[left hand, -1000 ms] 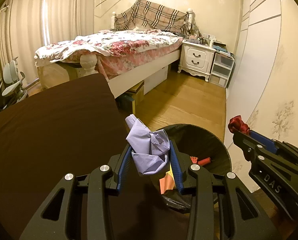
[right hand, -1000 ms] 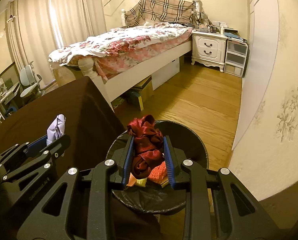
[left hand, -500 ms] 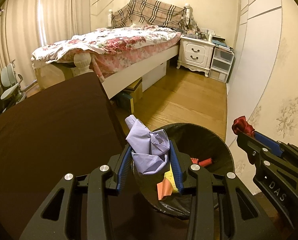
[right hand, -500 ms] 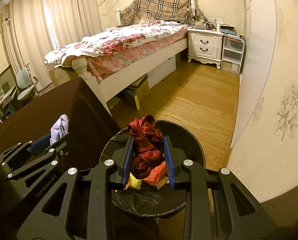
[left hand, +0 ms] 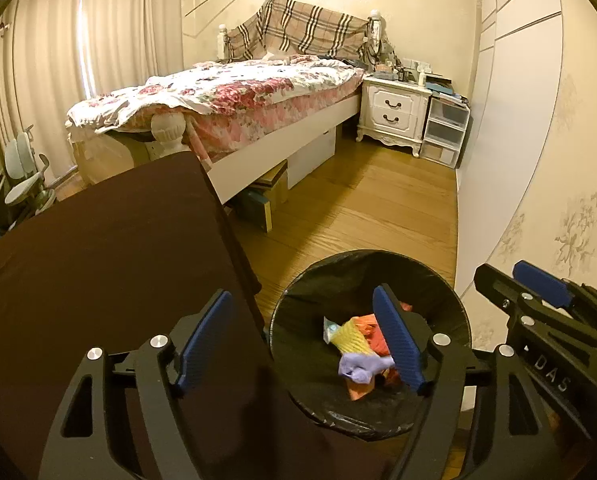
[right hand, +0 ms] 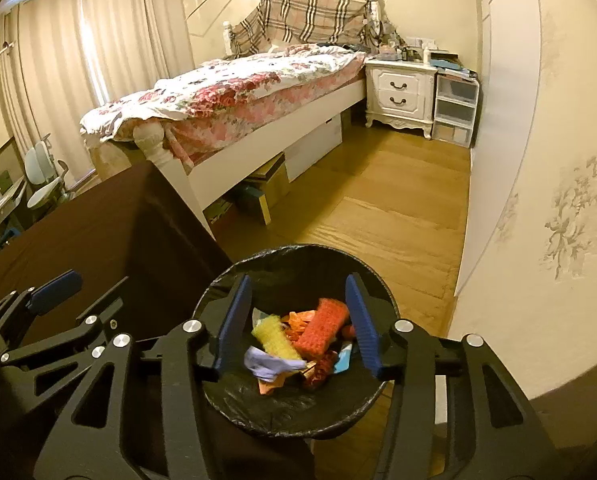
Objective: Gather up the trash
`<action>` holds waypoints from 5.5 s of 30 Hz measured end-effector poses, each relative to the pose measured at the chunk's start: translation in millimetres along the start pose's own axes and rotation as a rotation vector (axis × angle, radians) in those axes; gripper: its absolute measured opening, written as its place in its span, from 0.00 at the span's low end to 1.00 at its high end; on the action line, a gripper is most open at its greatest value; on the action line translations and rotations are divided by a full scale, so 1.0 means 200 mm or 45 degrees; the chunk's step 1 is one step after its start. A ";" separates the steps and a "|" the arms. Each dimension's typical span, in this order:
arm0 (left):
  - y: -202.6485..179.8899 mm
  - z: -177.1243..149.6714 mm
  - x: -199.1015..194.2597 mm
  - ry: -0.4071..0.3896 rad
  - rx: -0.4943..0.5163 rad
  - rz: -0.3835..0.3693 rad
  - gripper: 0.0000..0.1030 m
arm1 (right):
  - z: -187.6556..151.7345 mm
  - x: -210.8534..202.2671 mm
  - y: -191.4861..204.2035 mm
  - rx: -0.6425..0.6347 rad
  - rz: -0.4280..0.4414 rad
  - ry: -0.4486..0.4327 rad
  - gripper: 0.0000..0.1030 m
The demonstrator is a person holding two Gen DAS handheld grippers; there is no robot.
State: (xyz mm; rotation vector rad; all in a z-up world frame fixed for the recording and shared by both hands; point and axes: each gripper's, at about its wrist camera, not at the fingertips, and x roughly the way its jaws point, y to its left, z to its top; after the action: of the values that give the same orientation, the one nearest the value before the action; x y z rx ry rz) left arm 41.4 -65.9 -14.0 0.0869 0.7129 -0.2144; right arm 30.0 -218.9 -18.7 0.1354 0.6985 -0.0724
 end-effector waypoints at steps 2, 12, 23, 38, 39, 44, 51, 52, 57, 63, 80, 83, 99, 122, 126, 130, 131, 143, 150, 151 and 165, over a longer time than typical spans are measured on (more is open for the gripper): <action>0.01 0.00 -0.01 -0.003 -0.005 0.005 0.72 | 0.00 -0.01 0.00 -0.001 -0.005 -0.007 0.51; 0.06 -0.01 -0.07 -0.026 -0.052 0.035 0.76 | 0.00 -0.05 0.00 -0.010 -0.033 -0.027 0.64; 0.12 -0.03 -0.17 -0.067 -0.097 0.065 0.80 | 0.01 -0.12 0.07 -0.042 -0.036 -0.051 0.76; 0.18 -0.10 -0.28 -0.069 -0.131 0.130 0.81 | -0.04 -0.20 0.14 -0.060 0.007 -0.038 0.82; 0.19 -0.11 -0.28 -0.068 -0.135 0.133 0.81 | -0.04 -0.20 0.14 -0.065 0.005 -0.039 0.82; 0.22 -0.14 -0.32 -0.069 -0.153 0.139 0.82 | -0.07 -0.24 0.17 -0.086 0.004 -0.047 0.82; 0.24 -0.15 -0.38 -0.099 -0.163 0.140 0.82 | -0.08 -0.32 0.20 -0.106 0.011 -0.065 0.82; 0.24 -0.15 -0.39 -0.105 -0.164 0.142 0.82 | -0.08 -0.33 0.21 -0.109 0.012 -0.069 0.82; 0.25 -0.16 -0.41 -0.111 -0.167 0.139 0.82 | -0.08 -0.37 0.21 -0.115 0.009 -0.087 0.82; 0.25 -0.16 -0.42 -0.113 -0.165 0.139 0.82 | -0.08 -0.37 0.20 -0.115 0.007 -0.089 0.82; 0.24 -0.17 -0.42 -0.109 -0.165 0.137 0.82 | -0.08 -0.37 0.20 -0.114 0.008 -0.089 0.82; 0.25 -0.17 -0.42 -0.108 -0.166 0.136 0.82 | -0.08 -0.37 0.20 -0.115 0.008 -0.088 0.82; 0.24 -0.17 -0.41 -0.107 -0.166 0.137 0.82 | -0.07 -0.37 0.20 -0.114 0.008 -0.087 0.82; 0.24 -0.16 -0.42 -0.106 -0.165 0.135 0.82 | -0.07 -0.37 0.20 -0.116 0.007 -0.084 0.82; 0.24 -0.16 -0.42 -0.106 -0.164 0.137 0.82 | -0.07 -0.38 0.20 -0.115 0.007 -0.084 0.82; 0.24 -0.16 -0.42 -0.108 -0.167 0.136 0.82 | -0.07 -0.37 0.20 -0.115 0.007 -0.083 0.82; 0.24 -0.16 -0.42 -0.107 -0.166 0.136 0.82 | -0.07 -0.38 0.20 -0.115 0.007 -0.083 0.82; 0.19 -0.19 -0.45 -0.115 -0.149 0.133 0.82 | -0.07 -0.38 0.20 -0.116 0.007 -0.082 0.82; 0.19 -0.19 -0.45 -0.124 -0.167 0.118 0.82 | -0.06 -0.38 0.20 -0.115 0.007 -0.081 0.82; 0.18 -0.19 -0.45 -0.124 -0.168 0.111 0.82 | -0.06 -0.38 0.20 -0.116 0.007 -0.081 0.82; 0.19 -0.18 -0.46 -0.136 -0.150 0.123 0.82 | -0.06 -0.38 0.20 -0.116 0.008 -0.079 0.82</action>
State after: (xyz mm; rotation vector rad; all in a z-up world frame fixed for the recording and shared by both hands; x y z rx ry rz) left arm -40.2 -7.6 18.4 -0.0024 0.6119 -0.0840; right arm -31.2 -175.0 25.6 0.0474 0.6381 -0.0386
